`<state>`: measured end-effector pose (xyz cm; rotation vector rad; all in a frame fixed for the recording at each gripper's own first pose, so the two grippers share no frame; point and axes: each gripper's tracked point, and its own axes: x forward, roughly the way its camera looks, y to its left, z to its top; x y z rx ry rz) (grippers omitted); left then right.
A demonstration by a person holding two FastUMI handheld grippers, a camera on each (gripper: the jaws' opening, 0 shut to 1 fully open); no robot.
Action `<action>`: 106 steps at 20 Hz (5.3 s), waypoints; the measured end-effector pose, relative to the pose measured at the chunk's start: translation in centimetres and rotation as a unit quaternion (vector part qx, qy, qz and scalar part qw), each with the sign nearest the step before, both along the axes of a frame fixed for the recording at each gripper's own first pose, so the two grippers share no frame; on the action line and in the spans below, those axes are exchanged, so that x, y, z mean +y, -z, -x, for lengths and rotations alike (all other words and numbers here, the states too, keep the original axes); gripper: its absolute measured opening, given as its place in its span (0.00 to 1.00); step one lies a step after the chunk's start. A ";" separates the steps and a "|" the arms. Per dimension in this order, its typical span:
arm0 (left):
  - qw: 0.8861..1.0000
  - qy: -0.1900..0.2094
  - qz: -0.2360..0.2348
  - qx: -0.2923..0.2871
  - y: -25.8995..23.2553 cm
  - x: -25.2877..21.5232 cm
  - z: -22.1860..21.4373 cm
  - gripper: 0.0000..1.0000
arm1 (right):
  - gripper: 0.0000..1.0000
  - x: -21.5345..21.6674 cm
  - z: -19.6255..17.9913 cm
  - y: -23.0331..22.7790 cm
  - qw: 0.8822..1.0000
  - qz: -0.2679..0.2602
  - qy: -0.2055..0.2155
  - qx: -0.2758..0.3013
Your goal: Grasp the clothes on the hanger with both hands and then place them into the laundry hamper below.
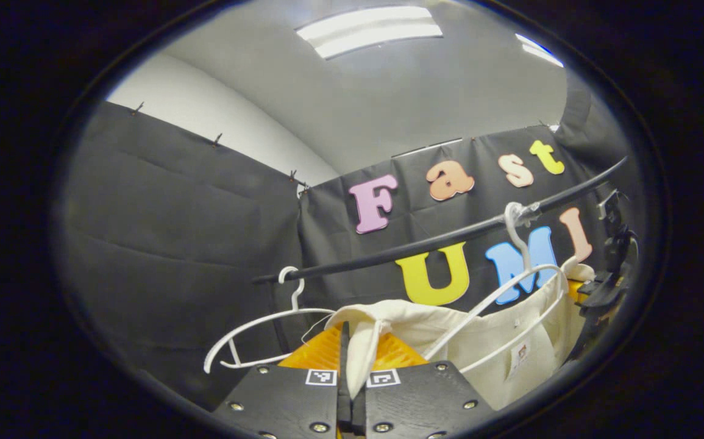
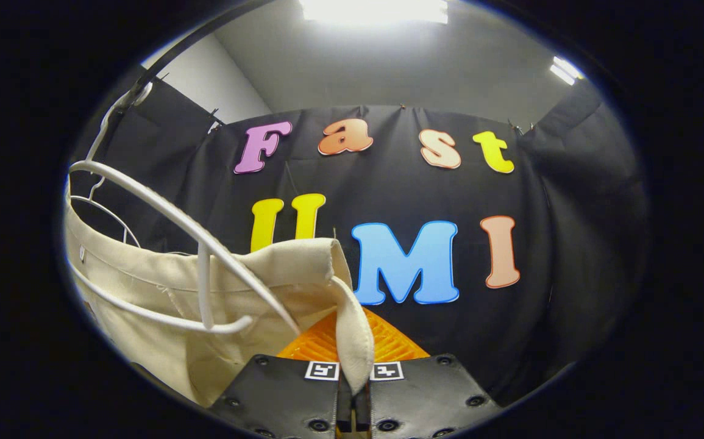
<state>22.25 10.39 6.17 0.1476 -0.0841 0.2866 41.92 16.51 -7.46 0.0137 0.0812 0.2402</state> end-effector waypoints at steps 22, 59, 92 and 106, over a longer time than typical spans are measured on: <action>0.995 0.032 0.075 0.054 10.1 1.7 8.4 0.02 | 0.07 3.5 17.2 3.0 0.997 -0.007 -0.053 0.046; 0.927 0.144 0.125 0.324 41.9 -7.7 25.0 0.02 | 0.08 10.4 46.6 24.6 0.945 0.029 -0.137 0.297; 0.892 0.139 0.088 0.422 49.4 -2.5 29.2 0.96 | 0.96 5.5 49.1 28.1 0.930 0.082 -0.061 0.354; 0.944 0.168 0.084 0.271 32.6 -3.3 25.5 0.96 | 0.93 0.4 46.3 14.7 0.973 0.029 -0.013 0.228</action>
